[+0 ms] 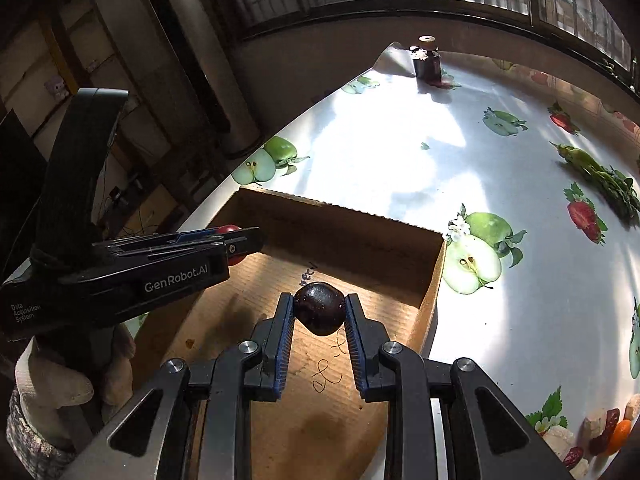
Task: Organize fruits
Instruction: 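Carry the tomato into the box and open the left gripper while the right releases the plum there, then move both open grippers back over the fruit on the table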
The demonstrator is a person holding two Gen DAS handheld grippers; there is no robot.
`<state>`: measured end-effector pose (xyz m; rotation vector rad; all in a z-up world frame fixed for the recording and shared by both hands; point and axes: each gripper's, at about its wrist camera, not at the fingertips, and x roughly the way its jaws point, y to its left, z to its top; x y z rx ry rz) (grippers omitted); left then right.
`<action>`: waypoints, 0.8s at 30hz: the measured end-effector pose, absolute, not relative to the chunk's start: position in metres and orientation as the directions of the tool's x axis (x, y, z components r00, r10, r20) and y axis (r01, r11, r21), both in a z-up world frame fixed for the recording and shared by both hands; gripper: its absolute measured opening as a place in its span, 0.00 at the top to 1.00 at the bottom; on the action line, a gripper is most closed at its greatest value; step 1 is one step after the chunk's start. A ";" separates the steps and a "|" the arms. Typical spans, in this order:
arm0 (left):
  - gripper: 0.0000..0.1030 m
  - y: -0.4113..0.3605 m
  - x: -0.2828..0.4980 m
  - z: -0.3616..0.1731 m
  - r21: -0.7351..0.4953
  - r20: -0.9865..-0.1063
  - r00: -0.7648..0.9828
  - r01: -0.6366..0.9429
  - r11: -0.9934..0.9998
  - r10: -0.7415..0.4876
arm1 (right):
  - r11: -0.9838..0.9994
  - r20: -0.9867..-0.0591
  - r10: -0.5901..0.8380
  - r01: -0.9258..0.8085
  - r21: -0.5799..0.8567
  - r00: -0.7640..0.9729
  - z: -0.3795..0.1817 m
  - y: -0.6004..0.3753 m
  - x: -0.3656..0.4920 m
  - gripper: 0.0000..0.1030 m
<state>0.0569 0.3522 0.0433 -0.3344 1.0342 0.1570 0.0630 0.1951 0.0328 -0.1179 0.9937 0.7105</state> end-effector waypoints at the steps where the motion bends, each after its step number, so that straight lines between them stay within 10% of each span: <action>1: 0.71 0.352 0.059 0.040 -0.197 -0.865 0.500 -0.284 0.938 -0.030 | 0.776 -0.807 0.481 -0.594 0.211 0.342 0.028 0.198 0.067 0.73; 10: 0.60 0.349 0.072 0.032 -0.221 -0.868 0.494 -0.284 0.933 -0.055 | 0.802 -0.831 0.411 -0.582 0.134 0.374 0.011 0.204 0.080 0.72; 16: 0.56 0.352 0.062 0.055 -0.239 -0.846 0.531 -0.295 0.925 -0.049 | 0.804 -0.784 0.443 -0.580 0.134 0.434 0.033 0.195 0.072 0.43; 24: 0.35 0.324 0.026 0.109 -0.183 -0.776 0.631 -0.261 0.948 0.024 | 0.838 -0.724 0.440 -0.532 0.120 0.531 0.066 0.141 0.040 0.43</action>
